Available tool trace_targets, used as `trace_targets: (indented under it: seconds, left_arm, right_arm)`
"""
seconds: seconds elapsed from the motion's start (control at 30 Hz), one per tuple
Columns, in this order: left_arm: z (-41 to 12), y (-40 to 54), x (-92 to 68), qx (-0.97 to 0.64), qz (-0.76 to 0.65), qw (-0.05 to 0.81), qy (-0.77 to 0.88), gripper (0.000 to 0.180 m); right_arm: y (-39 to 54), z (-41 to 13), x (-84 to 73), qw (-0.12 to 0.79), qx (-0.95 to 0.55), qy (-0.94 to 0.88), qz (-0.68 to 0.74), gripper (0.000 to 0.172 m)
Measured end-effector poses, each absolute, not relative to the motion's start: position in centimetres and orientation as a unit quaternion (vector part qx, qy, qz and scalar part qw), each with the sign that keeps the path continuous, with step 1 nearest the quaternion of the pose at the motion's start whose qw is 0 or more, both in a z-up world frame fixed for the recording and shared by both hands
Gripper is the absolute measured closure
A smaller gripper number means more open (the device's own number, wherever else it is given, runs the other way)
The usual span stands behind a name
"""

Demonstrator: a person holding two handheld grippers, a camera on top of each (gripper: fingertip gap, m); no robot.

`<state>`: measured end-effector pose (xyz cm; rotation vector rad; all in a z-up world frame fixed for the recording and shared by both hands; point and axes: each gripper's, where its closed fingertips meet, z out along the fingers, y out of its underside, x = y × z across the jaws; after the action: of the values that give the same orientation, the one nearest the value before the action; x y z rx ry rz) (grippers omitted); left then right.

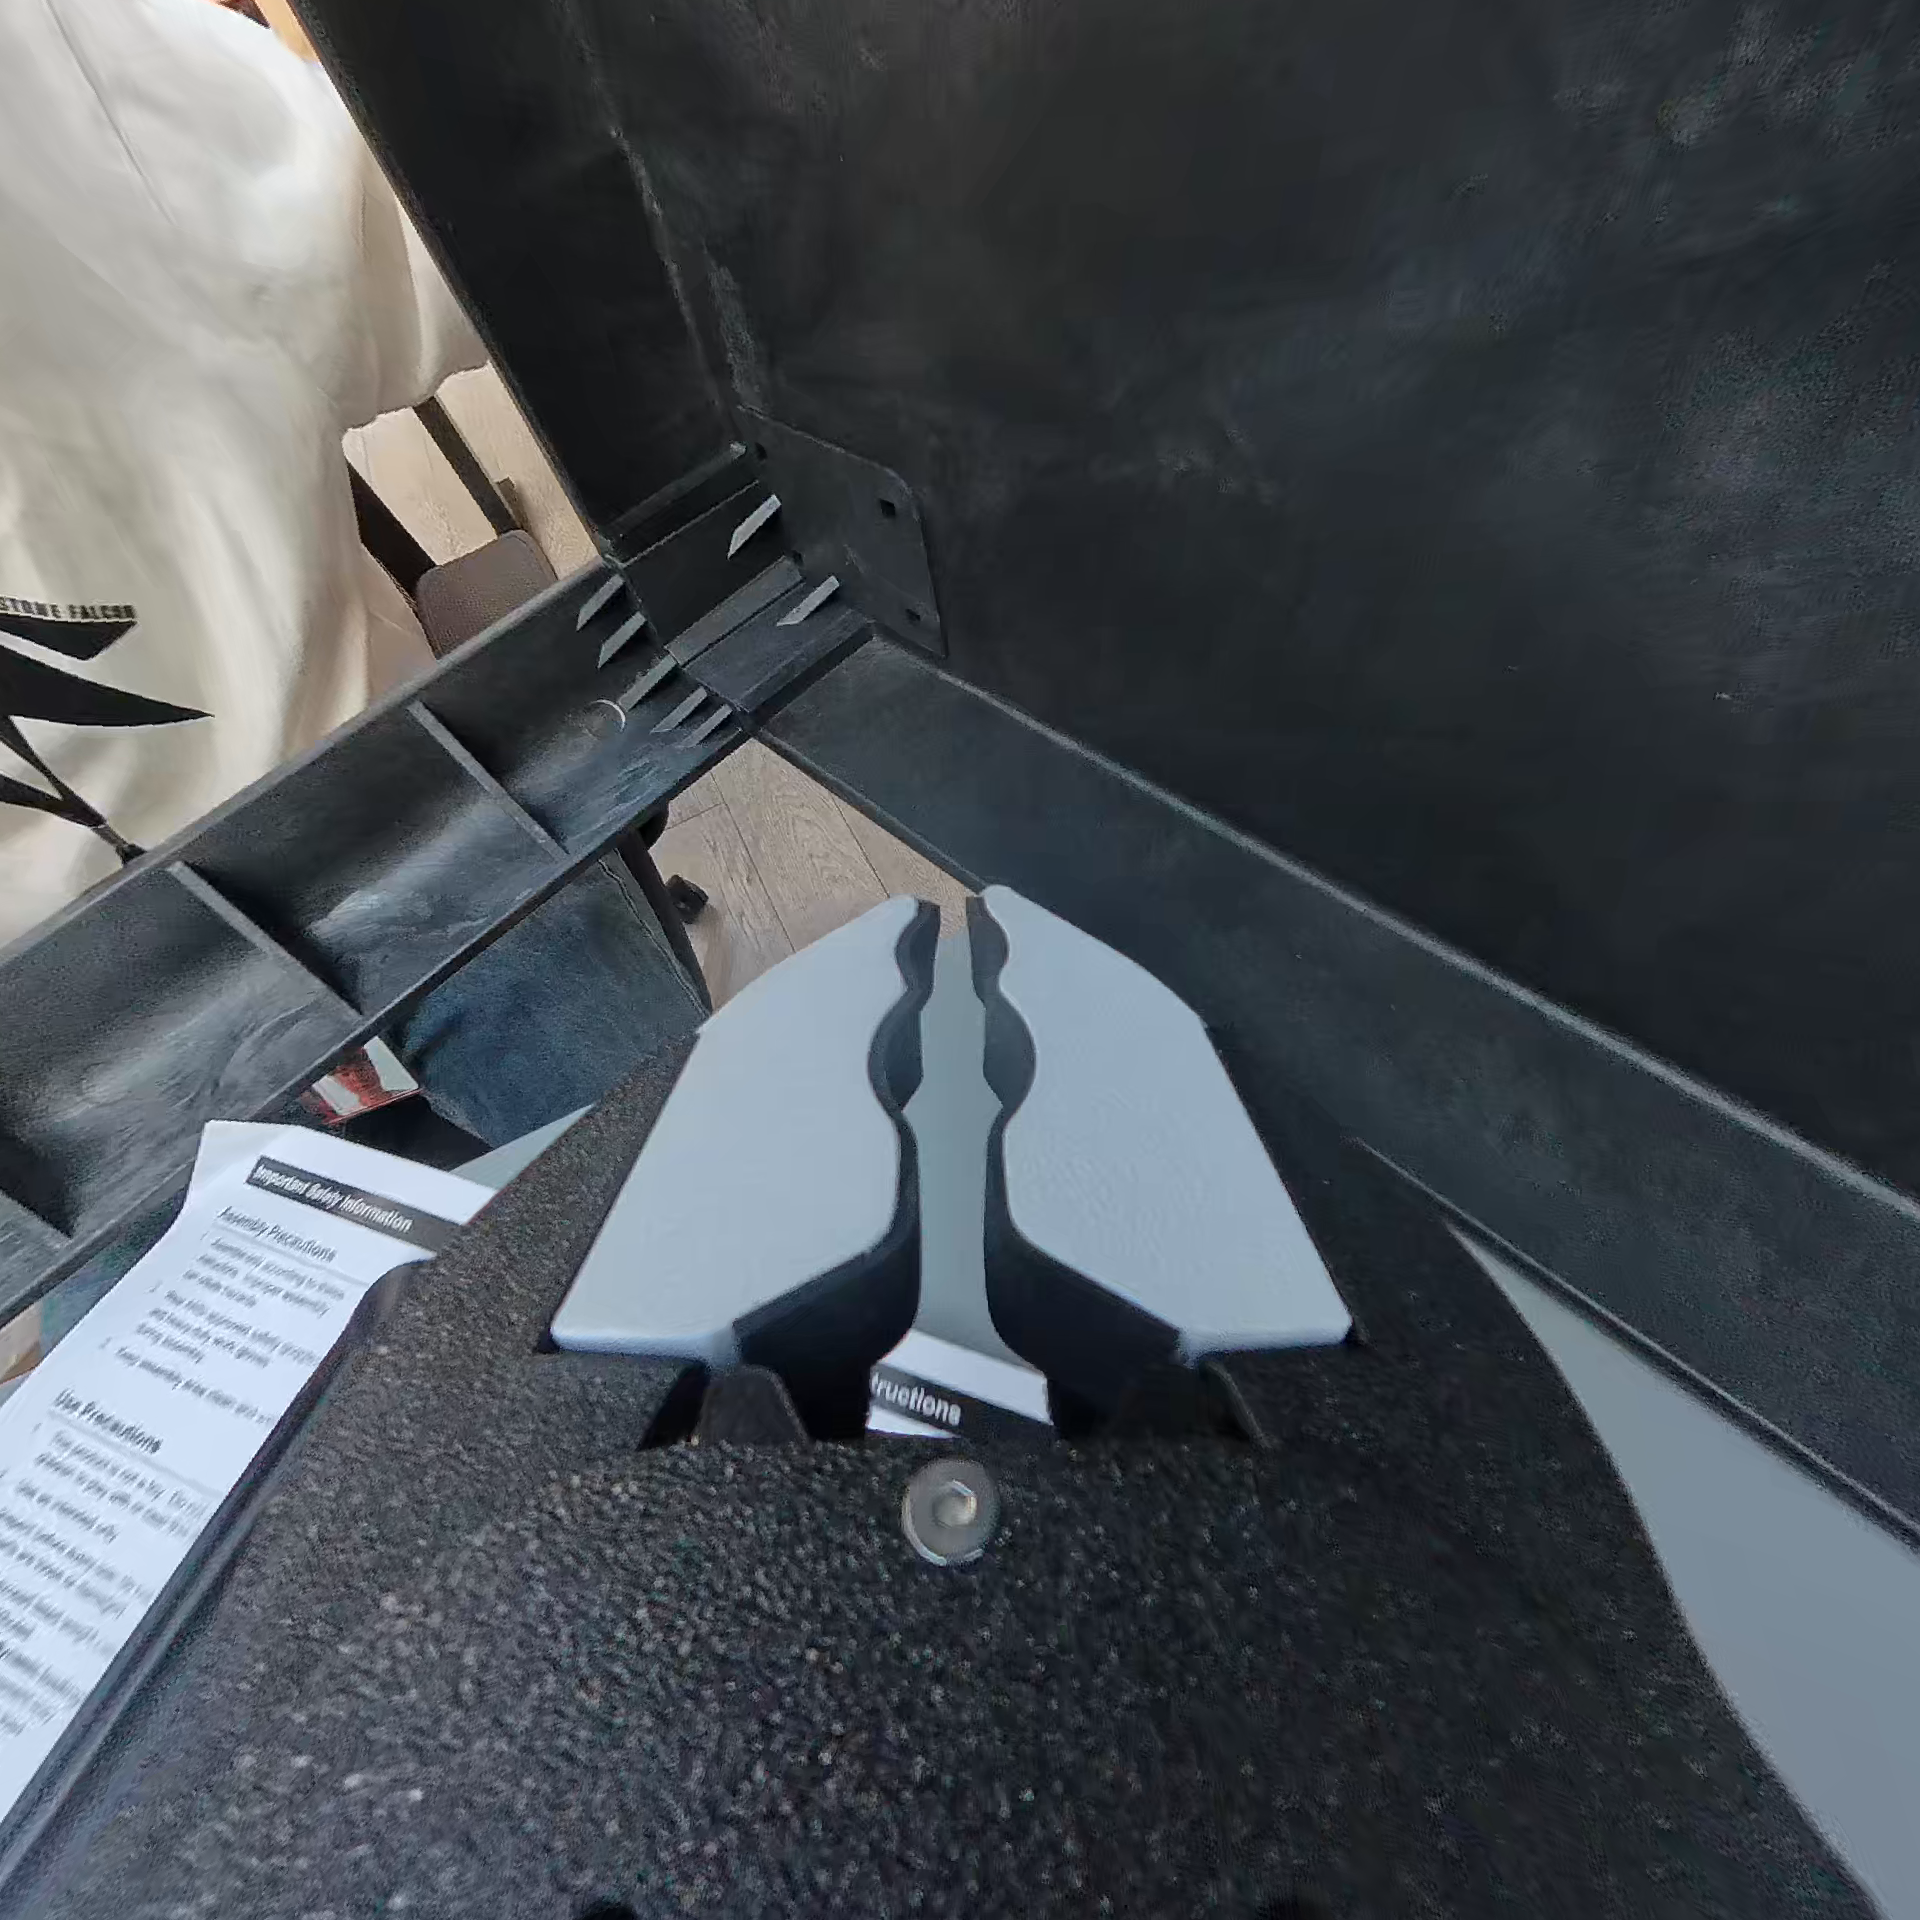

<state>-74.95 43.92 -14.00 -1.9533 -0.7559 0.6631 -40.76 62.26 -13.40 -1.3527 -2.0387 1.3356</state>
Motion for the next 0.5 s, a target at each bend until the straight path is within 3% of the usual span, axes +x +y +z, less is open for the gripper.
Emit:
trace_targets:
  seconds: [0.27,0.5]
  left_arm:
    - [-8.8,39.3,-61.9,-0.836,0.265,0.428,-0.218,0.17]
    - [-6.0,36.9,-48.2,-0.834,0.239,0.468,-0.168,0.168]
  right_arm:
    - [65.1,-12.3,-37.7,0.198,-0.489,-0.708,0.47,0.172]
    - [65.7,-12.9,-33.6,0.189,-0.492,-0.707,0.472,0.172]
